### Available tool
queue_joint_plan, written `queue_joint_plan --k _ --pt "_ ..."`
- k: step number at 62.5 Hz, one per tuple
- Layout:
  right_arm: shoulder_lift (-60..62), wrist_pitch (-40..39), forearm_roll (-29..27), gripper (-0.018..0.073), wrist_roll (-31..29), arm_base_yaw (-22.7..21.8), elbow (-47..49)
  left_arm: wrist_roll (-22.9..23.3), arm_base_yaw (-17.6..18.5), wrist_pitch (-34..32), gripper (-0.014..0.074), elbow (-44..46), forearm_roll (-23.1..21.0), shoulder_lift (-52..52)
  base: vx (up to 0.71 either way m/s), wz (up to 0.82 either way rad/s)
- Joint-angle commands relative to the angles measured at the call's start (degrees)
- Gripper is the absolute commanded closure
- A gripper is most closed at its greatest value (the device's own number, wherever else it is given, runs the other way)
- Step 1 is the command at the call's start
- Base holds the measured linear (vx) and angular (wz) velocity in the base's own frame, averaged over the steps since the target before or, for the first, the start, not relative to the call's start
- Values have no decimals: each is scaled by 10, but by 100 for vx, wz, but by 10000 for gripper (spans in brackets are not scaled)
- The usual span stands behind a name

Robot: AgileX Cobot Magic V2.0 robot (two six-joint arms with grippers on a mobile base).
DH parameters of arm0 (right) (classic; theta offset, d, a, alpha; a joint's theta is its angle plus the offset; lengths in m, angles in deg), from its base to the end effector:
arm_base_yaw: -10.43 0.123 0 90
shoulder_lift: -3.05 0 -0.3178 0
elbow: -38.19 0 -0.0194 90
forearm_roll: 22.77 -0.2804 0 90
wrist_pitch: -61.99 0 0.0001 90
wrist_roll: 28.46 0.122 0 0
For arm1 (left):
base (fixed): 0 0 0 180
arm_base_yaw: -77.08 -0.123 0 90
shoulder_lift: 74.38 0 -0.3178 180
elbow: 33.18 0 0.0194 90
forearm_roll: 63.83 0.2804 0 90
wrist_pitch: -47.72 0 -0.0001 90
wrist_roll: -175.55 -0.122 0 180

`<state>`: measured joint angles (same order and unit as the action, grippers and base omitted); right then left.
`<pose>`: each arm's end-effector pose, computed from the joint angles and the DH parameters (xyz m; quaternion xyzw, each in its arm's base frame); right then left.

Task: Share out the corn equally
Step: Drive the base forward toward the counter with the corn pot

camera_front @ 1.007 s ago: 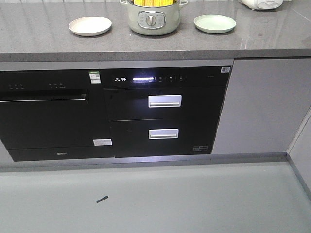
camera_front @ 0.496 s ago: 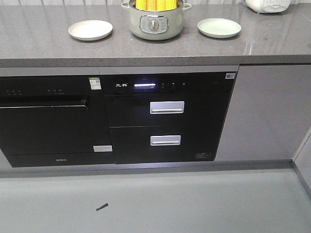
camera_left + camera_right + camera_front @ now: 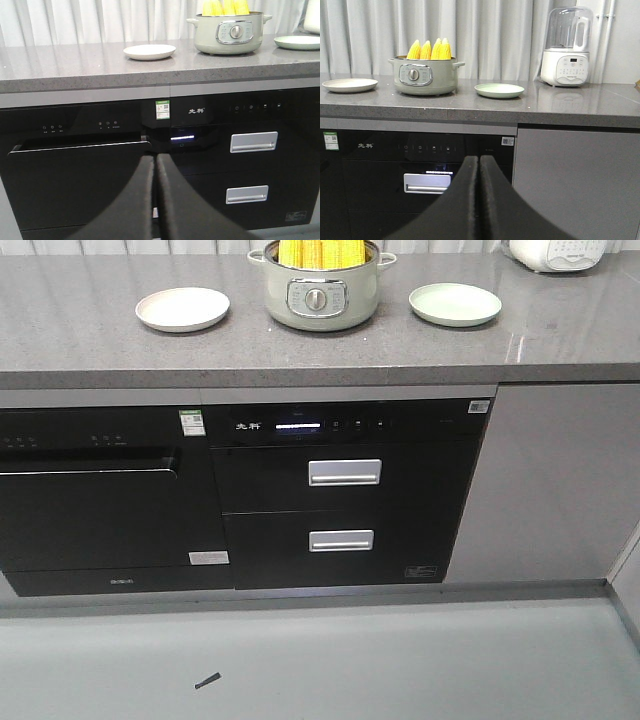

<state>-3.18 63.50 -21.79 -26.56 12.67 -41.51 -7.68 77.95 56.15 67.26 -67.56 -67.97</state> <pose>0.0842 0.0032 0.2021 -0.0078 0.6911 0.0198 0.7225 0.0841 -0.0024 0.1881 0.0059 0.7336 -0.0114 0.6795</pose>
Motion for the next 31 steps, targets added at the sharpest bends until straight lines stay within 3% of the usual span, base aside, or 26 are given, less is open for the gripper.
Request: queue_joint_plan --k 1,31 --pt "2 -41 6 564 -5 -4 -5 6 0 -45 603 -2 -1 -10 8 -1" --pt "2 -41 6 564 -5 -4 -5 6 0 -45 603 -2 -1 -10 7 0"
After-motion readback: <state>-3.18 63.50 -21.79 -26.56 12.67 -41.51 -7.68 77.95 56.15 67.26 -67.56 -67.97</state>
